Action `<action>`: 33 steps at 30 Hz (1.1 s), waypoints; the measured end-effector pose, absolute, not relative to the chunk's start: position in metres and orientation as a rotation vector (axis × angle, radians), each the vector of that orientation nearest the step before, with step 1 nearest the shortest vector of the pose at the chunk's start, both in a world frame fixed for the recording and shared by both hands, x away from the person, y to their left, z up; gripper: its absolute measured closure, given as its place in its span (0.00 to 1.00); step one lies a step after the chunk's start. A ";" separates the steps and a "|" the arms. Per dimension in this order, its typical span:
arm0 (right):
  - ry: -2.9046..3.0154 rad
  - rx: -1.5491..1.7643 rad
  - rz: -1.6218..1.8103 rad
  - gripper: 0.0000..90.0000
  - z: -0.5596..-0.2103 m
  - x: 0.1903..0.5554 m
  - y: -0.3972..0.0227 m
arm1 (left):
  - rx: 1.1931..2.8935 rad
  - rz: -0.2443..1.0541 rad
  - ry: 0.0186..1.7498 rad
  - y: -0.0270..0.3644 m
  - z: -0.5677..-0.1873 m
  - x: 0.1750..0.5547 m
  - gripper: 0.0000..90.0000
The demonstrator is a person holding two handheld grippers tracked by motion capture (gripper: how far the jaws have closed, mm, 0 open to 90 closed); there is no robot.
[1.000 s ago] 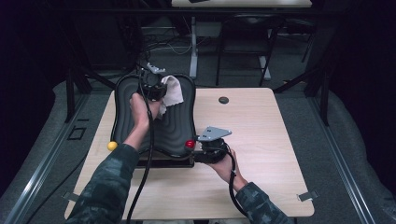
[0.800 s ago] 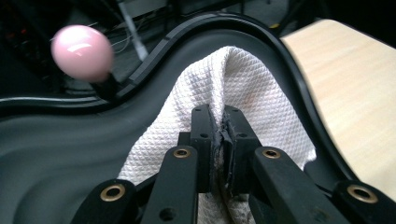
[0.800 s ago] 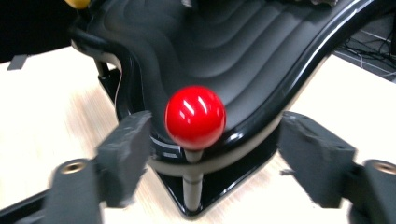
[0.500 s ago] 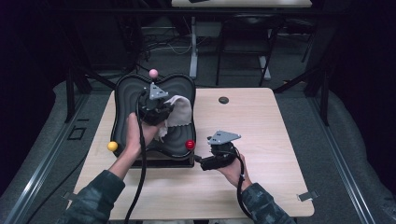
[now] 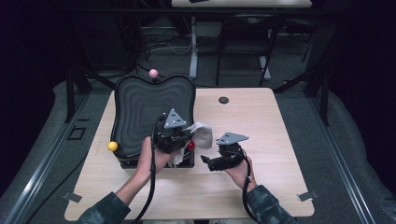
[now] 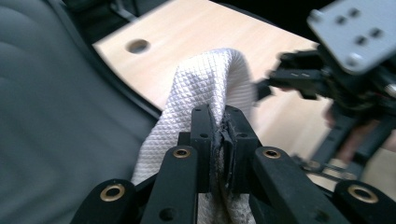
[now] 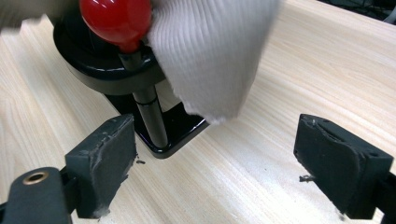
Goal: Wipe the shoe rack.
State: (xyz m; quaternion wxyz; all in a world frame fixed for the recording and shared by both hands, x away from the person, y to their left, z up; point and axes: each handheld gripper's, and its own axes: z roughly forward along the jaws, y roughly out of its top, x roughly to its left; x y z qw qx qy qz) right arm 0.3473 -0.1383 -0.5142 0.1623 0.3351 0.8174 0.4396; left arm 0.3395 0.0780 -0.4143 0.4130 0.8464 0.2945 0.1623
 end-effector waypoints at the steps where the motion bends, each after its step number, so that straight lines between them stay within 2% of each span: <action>1: 2.335 0.957 1.250 0.14 -0.515 0.348 -0.138 | 2.131 0.403 0.738 0.076 -0.417 0.338 0.93; 9: 2.342 0.972 1.238 0.14 -0.518 0.350 -0.139 | 2.154 0.373 0.743 0.072 -0.436 0.337 0.93; 19: 2.347 0.985 1.228 0.15 -0.519 0.351 -0.141 | 2.190 0.331 0.785 0.097 -0.447 0.329 0.93; 24: 2.344 0.991 1.220 0.15 -0.519 0.352 -0.142 | 2.218 0.367 0.836 0.115 -0.445 0.331 0.93; 28: 2.341 0.992 1.223 0.15 -0.519 0.353 -0.142 | 2.155 0.425 0.889 0.132 -0.435 0.336 0.93; 33: 2.344 0.991 1.219 0.15 -0.519 0.353 -0.140 | 2.114 0.433 0.832 0.123 -0.419 0.335 0.93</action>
